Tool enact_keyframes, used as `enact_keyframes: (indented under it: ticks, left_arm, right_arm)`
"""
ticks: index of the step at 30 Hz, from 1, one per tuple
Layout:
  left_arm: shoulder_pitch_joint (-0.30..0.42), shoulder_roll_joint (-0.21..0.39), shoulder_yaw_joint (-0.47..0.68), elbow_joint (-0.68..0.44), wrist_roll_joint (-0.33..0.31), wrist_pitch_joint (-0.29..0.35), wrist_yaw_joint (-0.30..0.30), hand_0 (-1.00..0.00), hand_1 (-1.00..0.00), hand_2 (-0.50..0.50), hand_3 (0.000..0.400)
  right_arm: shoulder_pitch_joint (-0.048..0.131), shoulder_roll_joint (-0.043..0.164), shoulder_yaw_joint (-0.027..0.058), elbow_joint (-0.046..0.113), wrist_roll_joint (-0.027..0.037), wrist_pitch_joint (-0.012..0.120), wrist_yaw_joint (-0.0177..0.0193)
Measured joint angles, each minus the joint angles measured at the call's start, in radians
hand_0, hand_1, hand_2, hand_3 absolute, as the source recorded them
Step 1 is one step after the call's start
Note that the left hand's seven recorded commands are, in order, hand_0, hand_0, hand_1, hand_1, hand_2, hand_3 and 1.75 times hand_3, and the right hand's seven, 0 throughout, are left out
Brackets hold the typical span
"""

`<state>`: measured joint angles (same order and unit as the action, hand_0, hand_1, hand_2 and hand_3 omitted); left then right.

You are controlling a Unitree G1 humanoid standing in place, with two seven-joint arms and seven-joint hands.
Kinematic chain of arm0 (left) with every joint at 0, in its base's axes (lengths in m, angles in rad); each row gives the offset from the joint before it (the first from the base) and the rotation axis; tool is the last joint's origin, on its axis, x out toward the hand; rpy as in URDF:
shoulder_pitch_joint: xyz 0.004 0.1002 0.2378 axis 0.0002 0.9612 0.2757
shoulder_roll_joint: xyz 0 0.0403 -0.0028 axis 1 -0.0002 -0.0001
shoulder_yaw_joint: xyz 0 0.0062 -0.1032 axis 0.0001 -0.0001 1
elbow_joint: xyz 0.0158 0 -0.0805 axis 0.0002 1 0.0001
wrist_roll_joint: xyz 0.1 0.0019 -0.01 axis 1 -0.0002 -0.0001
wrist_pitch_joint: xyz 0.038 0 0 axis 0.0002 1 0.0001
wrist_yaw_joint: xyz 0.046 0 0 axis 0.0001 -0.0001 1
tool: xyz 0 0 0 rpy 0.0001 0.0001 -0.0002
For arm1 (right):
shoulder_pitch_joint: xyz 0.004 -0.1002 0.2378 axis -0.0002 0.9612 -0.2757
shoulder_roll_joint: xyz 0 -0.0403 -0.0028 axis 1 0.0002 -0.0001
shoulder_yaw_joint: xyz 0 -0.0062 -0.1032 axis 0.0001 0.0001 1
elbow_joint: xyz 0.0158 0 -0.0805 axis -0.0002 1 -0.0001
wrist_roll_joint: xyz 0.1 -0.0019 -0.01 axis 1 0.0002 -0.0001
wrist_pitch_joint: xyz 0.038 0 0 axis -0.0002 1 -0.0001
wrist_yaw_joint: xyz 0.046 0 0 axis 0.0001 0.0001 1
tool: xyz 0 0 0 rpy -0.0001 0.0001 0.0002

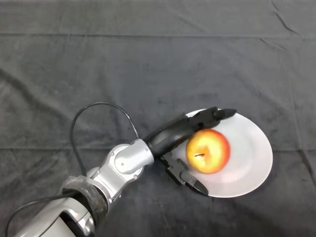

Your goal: Move the apple to the plate

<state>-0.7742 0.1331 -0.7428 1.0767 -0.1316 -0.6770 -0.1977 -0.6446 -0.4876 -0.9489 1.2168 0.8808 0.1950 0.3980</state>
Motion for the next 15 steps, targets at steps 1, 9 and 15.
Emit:
enact_keyframes:
  ticks: [1,9,15]
  left_arm:
    - [0.0,0.001,0.0,0.0,0.0,-0.003,0.004,0.0,0.0,0.0,0.0]
    - [0.003,0.053,0.007,0.0,-0.001,-0.059,0.028,0.0,0.0,0.0,0.0]
    - [0.018,0.094,0.059,0.0,-0.007,-0.12,0.028,0.0,0.0,0.0,0.0]
  right_arm:
    - [0.0,0.0,0.0,0.0,0.0,0.0,0.0]
    - [0.0,0.0,0.0,0.0,0.0,0.0,0.0]
    - [0.0,0.0,0.0002,0.0,-0.0001,0.0,0.0]
